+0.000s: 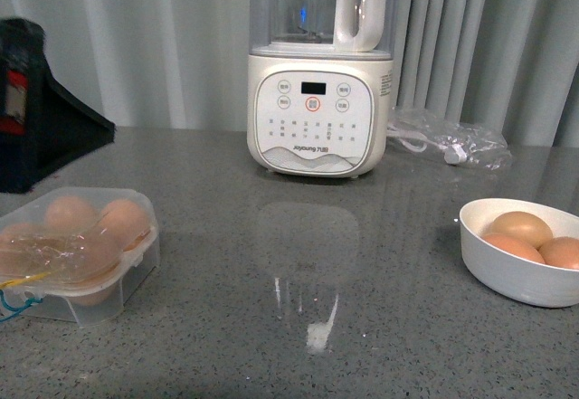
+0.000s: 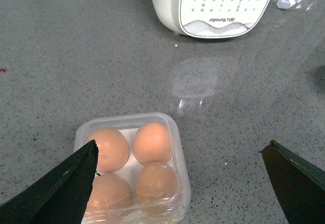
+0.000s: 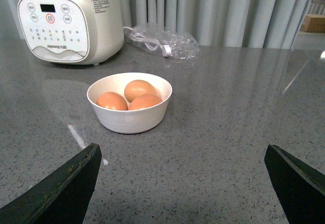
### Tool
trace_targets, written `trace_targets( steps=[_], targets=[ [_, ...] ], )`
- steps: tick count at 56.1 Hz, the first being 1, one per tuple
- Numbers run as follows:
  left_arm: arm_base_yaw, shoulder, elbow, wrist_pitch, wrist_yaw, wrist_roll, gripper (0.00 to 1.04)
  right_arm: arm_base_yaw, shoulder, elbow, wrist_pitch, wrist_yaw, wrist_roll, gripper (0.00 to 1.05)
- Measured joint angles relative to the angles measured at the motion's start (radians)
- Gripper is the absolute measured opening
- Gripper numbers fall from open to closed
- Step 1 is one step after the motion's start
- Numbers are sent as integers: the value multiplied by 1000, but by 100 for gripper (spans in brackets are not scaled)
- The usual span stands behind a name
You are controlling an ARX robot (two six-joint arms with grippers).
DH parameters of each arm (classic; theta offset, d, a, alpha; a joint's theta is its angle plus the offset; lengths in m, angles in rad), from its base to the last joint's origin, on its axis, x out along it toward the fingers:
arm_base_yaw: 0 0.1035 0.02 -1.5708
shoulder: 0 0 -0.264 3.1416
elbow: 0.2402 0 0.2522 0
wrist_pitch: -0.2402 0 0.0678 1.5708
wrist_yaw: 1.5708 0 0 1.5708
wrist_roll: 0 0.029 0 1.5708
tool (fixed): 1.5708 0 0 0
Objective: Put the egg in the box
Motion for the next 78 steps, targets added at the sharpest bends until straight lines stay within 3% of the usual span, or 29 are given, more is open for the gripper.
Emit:
trace_targets(
  steps=[15,40,46,50,60,68,78],
  targets=[
    [143,-185,-6,-108,-16,25,98,0,0,0,0,0,0,98],
    [296,-448,-36,-294,130,55,98,0,0,0,0,0,0,98],
    [277,-501,-129,-130,31,14,82,0,0,0,0,0,0,98],
    [204,-549,-227,-58,-66,-8,66,0,0,0,0,0,0,98],
    [172,-638,-388,3,-73,-19,29,0,0,0,0,0,0,98],
    [172,-686,-457,23,-74,-23,5,0,0,0,0,0,0,98],
    [172,-740,-525,34,-75,-28,4,0,0,0,0,0,0,98]
  ],
)
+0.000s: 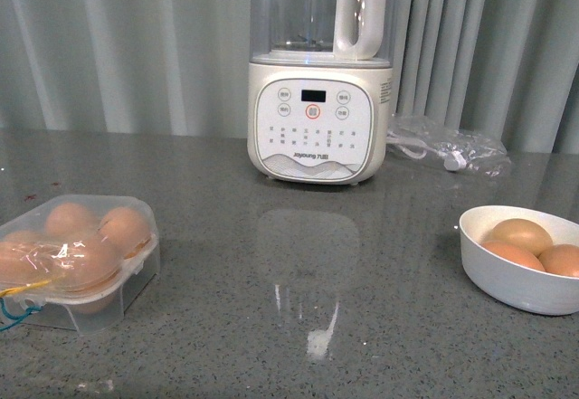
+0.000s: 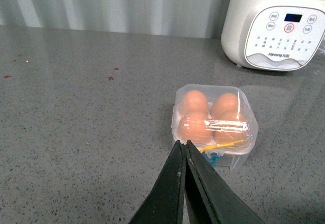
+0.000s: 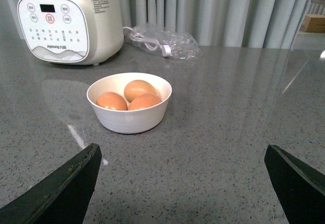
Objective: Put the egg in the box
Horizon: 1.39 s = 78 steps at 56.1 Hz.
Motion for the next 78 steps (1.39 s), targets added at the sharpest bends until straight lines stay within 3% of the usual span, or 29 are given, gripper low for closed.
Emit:
trace_targets(
  steps=[32,41,76,78],
  targets=[
    [0,-144,-115,-21,0,0,4,0,0,0,0,0,0,98],
    [0,-282,-130,-159,0,0,4,0,0,0,0,0,0,98],
    [-1,-336,-145,-160,0,-1,4,0,0,0,0,0,0,98],
    [-1,-336,-145,-160,0,0,8,0,0,0,0,0,0,98]
  ],
)
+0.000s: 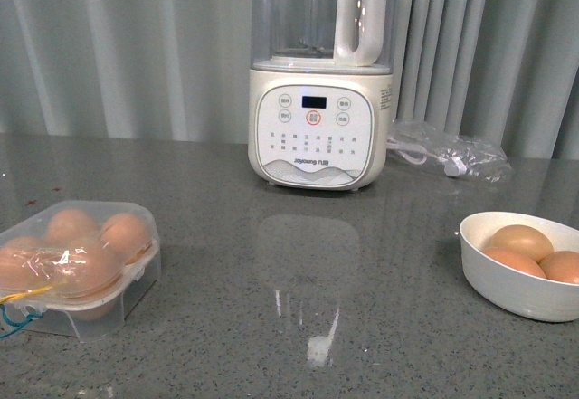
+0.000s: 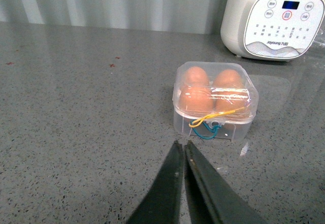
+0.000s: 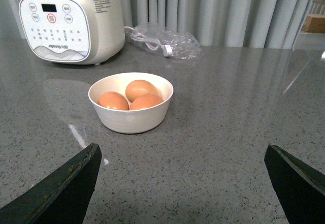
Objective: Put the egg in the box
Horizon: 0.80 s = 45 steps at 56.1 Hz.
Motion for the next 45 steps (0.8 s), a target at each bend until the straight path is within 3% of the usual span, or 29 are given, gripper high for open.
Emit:
trace_targets(
  steps=[33,45],
  targets=[
    [0,0,0,0,0,0,99,0,0,0,0,0,0,98],
    [0,0,0,0,0,0,98,0,0,0,0,0,0,98]
  ],
)
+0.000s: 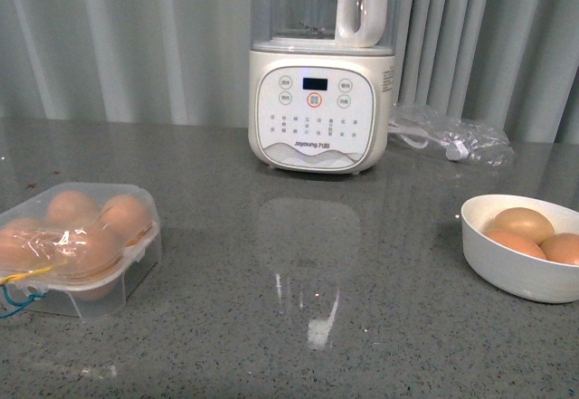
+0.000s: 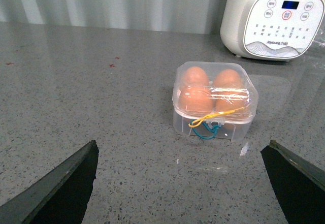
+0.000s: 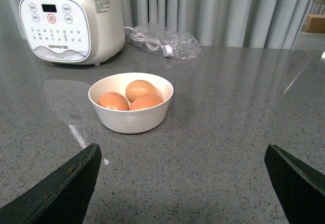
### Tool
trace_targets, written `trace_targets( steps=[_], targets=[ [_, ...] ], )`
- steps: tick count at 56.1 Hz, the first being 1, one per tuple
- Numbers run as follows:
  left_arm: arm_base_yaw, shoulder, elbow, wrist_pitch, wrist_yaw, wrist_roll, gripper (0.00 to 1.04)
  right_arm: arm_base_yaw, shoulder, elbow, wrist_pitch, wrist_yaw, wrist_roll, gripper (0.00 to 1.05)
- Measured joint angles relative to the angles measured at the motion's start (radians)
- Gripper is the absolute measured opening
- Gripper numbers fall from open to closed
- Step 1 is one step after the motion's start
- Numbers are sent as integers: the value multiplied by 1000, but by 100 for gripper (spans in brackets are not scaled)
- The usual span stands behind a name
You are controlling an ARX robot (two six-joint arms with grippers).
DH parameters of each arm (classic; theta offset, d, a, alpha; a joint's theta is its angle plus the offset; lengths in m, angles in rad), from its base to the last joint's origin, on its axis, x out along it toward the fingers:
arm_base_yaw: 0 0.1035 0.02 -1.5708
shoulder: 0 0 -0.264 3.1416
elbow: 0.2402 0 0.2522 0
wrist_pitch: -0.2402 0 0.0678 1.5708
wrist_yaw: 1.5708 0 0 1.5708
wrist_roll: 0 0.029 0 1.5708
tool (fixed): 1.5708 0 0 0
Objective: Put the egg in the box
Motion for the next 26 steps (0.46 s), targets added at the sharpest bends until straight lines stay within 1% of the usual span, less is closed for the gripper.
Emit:
trace_targets(
  steps=[26],
  targets=[
    [0,0,0,0,0,0,98,0,0,0,0,0,0,98]
  ],
)
